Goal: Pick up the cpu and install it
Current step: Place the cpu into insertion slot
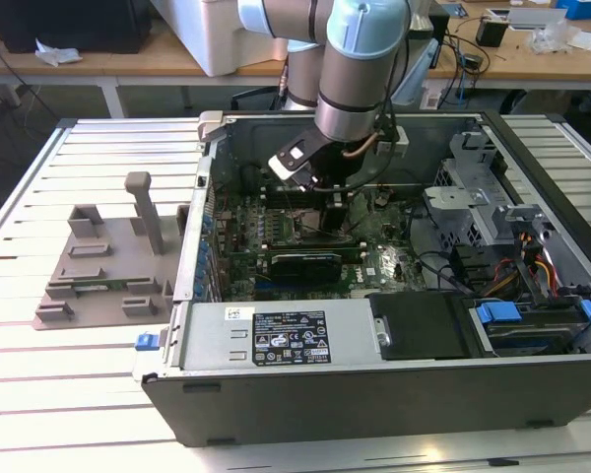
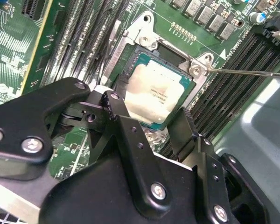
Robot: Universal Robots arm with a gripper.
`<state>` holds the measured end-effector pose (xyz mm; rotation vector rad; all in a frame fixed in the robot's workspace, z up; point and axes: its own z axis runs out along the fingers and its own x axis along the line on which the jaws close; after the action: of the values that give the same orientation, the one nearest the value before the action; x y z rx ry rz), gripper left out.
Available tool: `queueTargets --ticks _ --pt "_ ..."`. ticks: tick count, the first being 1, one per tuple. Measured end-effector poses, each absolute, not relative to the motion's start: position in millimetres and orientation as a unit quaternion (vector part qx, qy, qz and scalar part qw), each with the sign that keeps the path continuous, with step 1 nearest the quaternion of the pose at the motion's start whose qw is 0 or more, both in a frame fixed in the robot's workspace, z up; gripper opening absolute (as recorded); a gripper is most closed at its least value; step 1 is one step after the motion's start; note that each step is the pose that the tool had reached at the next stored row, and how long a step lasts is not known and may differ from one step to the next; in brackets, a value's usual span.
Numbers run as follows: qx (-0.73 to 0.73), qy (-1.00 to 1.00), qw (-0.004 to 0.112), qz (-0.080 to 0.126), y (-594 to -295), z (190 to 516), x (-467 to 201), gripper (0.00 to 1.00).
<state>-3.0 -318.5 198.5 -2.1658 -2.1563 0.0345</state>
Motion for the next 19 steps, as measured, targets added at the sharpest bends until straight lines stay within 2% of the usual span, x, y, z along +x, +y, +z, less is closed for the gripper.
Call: queueTargets --ticks 11,19 --pt "-0.725 -0.688 0.034 0.021 -320.0 198.6 1.1 0.62" --pt "-0.725 -0.688 0.034 0.021 -319.4 208.1 1.0 0.62"
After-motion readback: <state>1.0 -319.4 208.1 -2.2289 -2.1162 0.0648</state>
